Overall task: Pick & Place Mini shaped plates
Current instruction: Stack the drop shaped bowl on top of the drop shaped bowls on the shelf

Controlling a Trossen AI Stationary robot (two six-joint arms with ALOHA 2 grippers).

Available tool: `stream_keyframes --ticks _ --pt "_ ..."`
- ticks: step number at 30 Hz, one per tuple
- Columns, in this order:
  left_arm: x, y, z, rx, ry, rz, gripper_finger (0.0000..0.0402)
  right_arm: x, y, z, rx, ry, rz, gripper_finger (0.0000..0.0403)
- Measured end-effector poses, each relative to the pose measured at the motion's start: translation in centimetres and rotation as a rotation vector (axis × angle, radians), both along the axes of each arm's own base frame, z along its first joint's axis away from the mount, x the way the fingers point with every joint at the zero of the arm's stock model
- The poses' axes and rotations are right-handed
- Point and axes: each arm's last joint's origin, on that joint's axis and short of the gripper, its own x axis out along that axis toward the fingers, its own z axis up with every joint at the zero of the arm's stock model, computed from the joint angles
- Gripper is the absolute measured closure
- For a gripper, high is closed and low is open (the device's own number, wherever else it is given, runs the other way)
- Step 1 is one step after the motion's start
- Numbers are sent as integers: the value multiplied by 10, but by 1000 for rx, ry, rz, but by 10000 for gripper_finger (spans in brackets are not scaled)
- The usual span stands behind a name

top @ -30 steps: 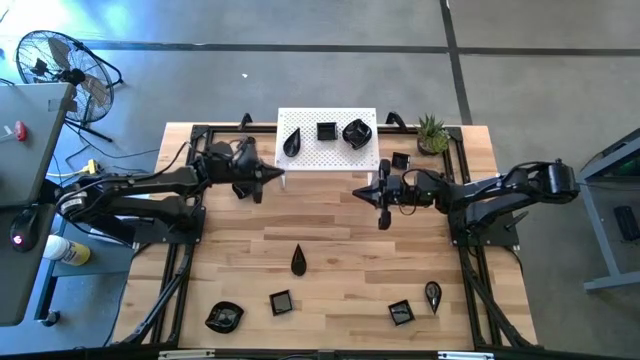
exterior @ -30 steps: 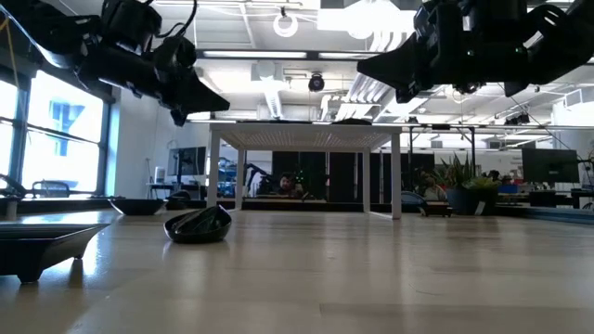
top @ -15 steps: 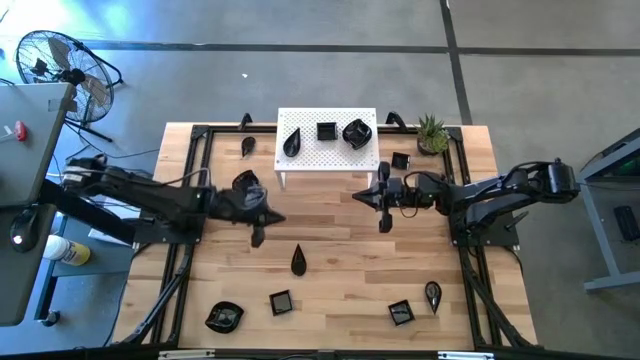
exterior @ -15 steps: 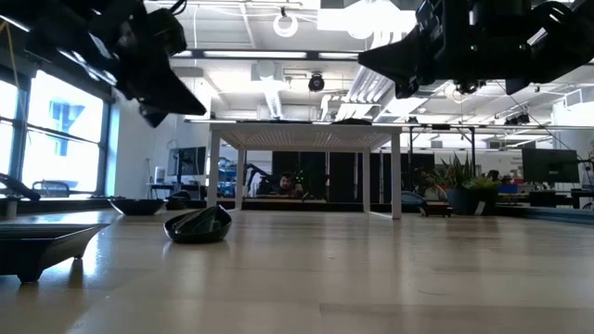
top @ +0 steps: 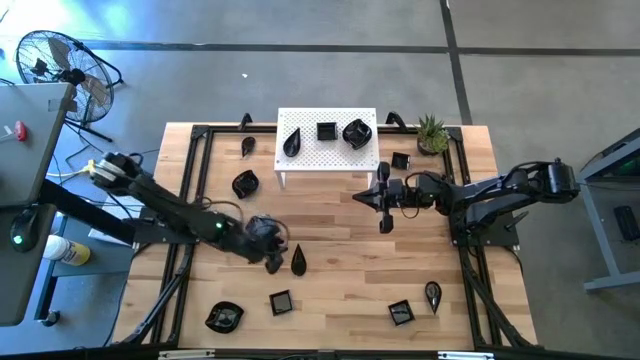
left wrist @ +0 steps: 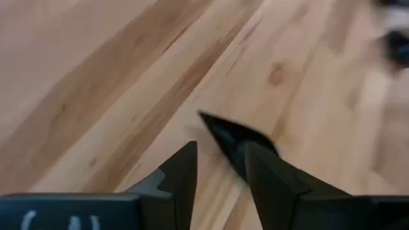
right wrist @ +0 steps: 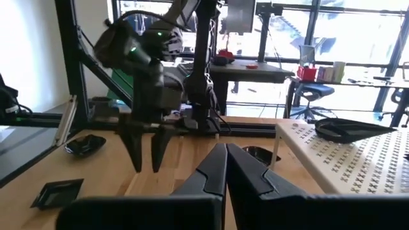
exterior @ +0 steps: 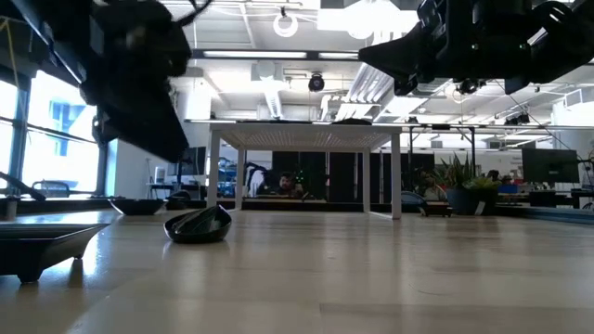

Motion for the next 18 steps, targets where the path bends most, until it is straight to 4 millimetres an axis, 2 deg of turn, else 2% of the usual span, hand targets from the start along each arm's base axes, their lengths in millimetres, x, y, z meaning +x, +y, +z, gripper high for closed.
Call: stream_keyframes --ticks 5,11,18 --pt "25 2 -3 -83 142 115 268 0 0 0 -12 0 2 397" --pt "46 -5 -4 -161 174 108 268 0 0 0 -24 0 5 395" --pt "50 -7 -22 -191 248 188 268 0 0 0 -30 0 5 401"
